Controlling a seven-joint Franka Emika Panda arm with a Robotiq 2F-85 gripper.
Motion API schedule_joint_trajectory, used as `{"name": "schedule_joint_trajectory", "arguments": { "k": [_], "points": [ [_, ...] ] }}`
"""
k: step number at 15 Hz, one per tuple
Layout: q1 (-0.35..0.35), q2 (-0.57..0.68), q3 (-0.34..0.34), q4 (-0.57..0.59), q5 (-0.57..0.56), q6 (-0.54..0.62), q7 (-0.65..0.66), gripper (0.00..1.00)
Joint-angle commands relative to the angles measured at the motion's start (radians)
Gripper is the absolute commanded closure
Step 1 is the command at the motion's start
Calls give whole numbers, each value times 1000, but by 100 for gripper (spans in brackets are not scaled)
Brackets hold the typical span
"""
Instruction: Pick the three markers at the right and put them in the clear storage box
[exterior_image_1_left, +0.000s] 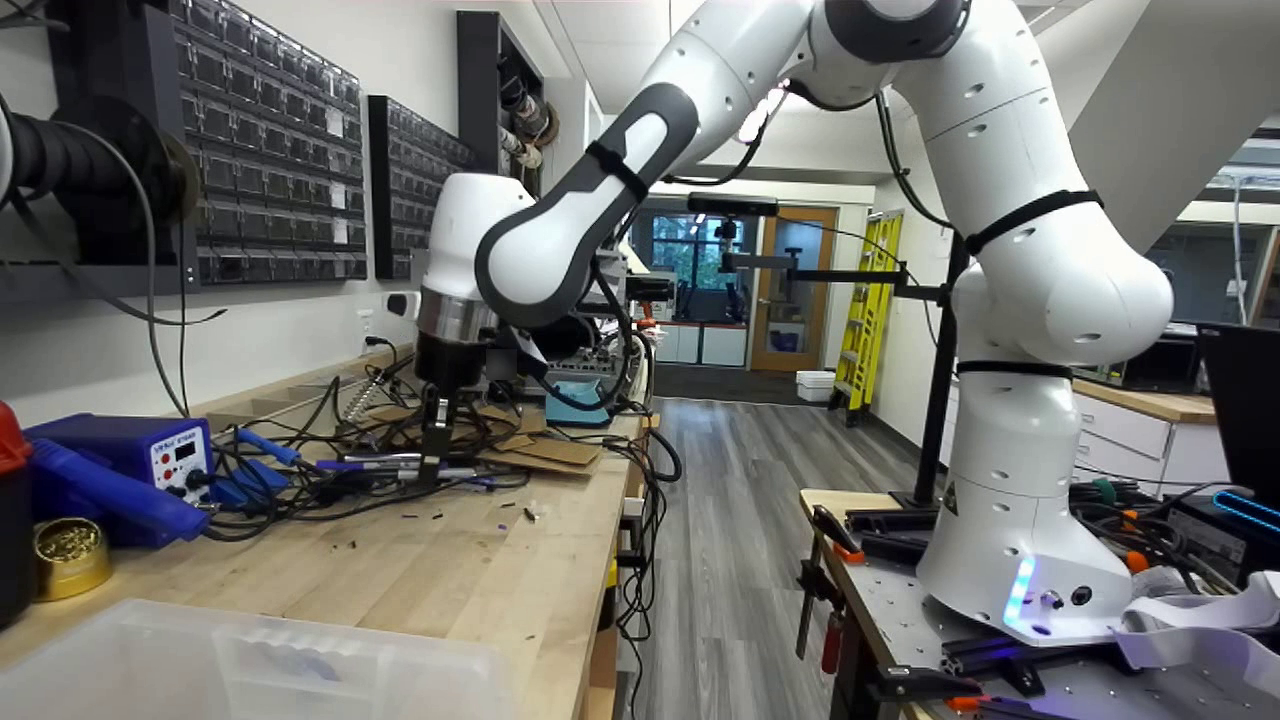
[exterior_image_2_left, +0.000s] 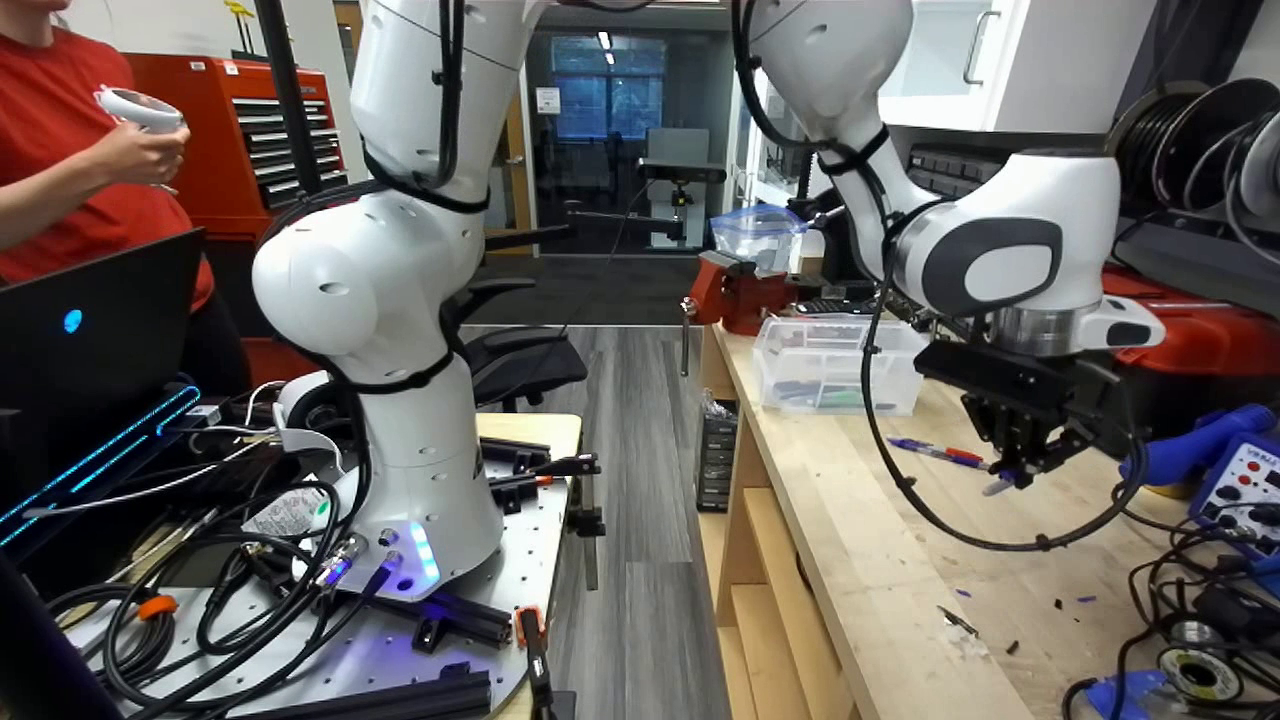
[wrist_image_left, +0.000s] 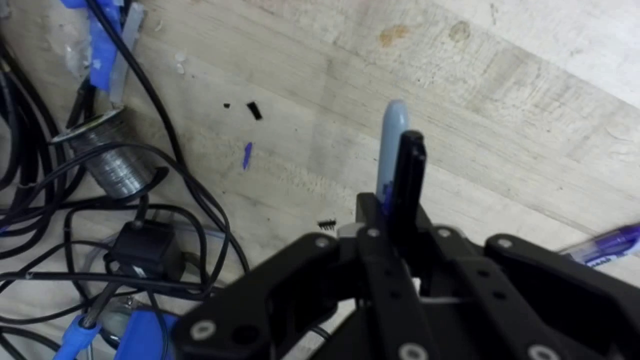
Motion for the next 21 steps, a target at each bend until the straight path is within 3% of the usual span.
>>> {"name": "schedule_joint_trajectory", "arguments": {
  "k": [1, 5, 10, 21],
  "points": [
    [34, -131, -5, -21, 26, -160, 38, 96],
    [89, -209, -9, 1, 42, -350, 128, 96],
    [161, -281, 13, 7, 121, -506, 250, 96],
    [311, -283, 81, 54, 134, -533, 619, 96]
  ]
}}
